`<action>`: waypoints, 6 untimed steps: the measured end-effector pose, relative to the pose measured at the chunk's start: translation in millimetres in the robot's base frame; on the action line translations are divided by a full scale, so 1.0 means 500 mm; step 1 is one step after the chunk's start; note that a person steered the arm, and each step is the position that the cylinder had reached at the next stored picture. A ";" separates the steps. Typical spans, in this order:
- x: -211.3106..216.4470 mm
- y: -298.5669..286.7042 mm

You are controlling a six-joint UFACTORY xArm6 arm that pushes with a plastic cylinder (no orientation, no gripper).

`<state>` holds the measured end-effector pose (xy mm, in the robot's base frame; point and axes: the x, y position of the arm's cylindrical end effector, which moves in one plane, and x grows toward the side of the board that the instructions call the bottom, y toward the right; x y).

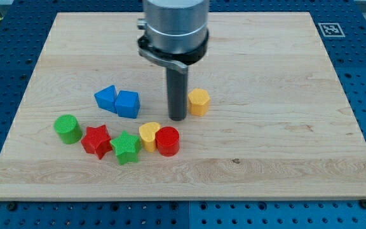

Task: Separate yellow heart along with red circle from green star

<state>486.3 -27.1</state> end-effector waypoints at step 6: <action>0.091 0.050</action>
